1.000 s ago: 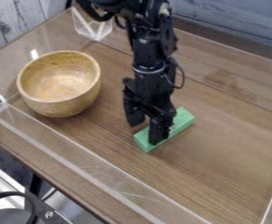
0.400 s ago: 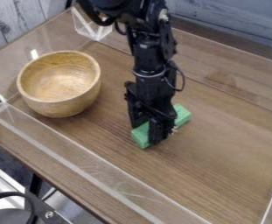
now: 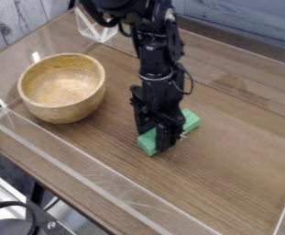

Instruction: Put the green block in the brown bowl

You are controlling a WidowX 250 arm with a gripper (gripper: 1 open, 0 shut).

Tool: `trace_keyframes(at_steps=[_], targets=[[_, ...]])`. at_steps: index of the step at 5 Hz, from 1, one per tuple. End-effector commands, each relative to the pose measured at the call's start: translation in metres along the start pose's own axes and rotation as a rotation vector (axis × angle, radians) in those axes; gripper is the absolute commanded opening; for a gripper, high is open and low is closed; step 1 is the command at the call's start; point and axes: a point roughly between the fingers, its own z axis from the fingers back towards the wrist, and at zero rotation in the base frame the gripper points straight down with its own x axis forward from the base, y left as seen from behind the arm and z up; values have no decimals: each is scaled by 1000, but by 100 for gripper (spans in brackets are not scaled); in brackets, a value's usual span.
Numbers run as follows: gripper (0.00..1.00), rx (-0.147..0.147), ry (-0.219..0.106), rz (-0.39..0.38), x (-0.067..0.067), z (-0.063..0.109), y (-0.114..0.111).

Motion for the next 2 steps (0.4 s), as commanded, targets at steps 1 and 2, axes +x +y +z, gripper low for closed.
trace_keyframes(at_steps=[1,2], targets=[[0,3,-37,-6,9,6,2],[0,-4,-38,-10,10,5,0]])
